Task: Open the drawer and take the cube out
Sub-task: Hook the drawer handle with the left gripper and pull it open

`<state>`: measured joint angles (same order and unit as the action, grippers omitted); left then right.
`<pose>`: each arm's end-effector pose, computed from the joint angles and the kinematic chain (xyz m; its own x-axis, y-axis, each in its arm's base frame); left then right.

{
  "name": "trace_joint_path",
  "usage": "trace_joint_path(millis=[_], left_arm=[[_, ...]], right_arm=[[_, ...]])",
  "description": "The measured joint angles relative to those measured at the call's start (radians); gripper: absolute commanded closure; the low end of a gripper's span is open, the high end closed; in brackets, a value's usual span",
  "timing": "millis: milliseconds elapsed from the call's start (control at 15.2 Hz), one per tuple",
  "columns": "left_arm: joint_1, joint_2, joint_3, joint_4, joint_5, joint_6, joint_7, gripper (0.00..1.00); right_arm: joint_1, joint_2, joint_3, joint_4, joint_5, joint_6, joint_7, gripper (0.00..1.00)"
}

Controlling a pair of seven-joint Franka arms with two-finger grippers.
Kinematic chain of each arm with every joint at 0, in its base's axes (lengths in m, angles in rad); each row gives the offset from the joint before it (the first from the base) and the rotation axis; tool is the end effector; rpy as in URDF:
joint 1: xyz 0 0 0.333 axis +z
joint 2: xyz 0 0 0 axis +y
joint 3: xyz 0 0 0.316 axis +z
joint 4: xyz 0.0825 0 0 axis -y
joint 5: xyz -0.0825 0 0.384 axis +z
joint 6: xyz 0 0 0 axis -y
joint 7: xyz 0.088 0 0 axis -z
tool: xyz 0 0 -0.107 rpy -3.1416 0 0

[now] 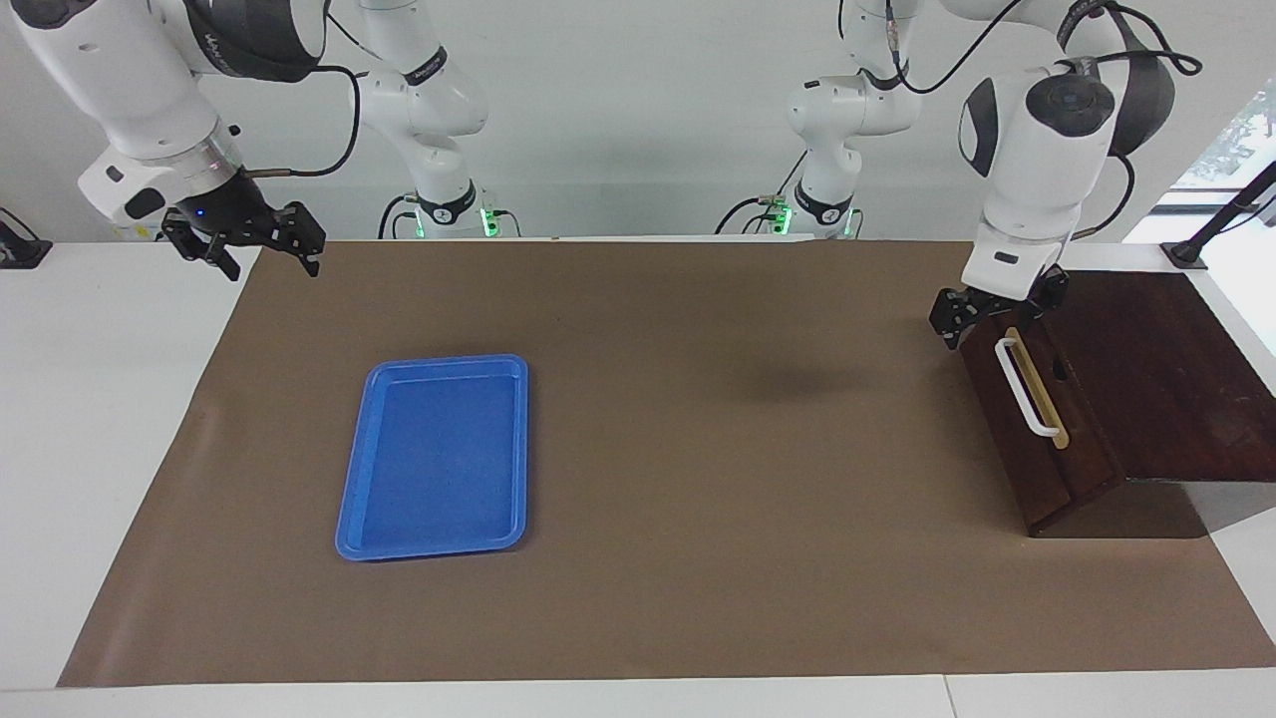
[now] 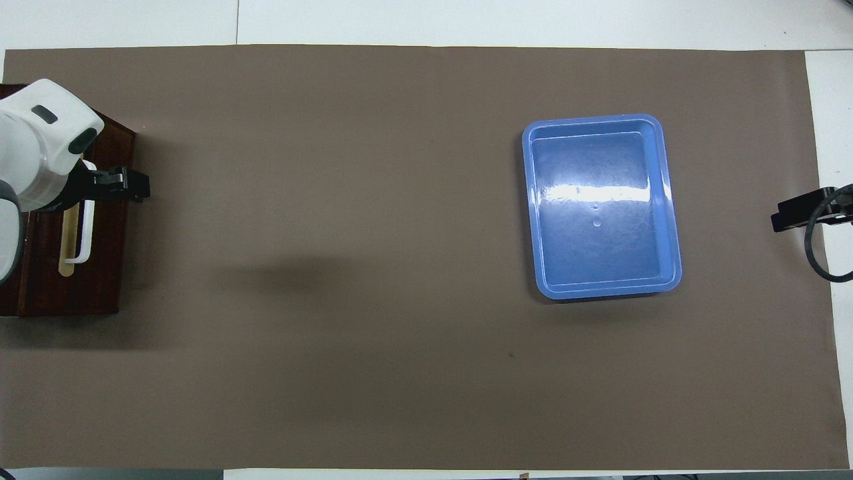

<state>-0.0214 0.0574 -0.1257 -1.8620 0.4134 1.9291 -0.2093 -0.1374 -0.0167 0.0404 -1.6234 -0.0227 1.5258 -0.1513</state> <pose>0.5785 -0.0563 0.4895 0.9938 -0.0936 0.0608 -0.0649 -0.9282 -0.3664 0.5402 -0.0549 0.6053 0.9951 0.0535 -0.0834 0.0546 -0.9984 0.0109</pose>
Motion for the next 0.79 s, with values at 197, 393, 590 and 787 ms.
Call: trace_joint_path(millis=[197,393,590,787], left_arm=[[-0.001,0.059,-0.001,-0.04,0.083,0.091,0.005,0.0],[0.006,0.066,0.007,-0.115,0.143,0.177,0.005,0.0],[0.021,0.066,0.014,-0.152,0.161,0.216,0.019,0.0],[0.029,0.066,0.014,-0.158,0.182,0.221,0.037,0.0]], right_arm=[[0.0,0.0,0.0,0.0,0.0,0.0,0.0,0.0],[0.0,0.0,0.0,0.0,0.0,0.0,0.0,0.0],[0.0,0.0,0.0,0.0,0.0,0.0,0.0,0.0],[0.0,0.0,0.0,0.0,0.0,0.0,0.0,0.0]])
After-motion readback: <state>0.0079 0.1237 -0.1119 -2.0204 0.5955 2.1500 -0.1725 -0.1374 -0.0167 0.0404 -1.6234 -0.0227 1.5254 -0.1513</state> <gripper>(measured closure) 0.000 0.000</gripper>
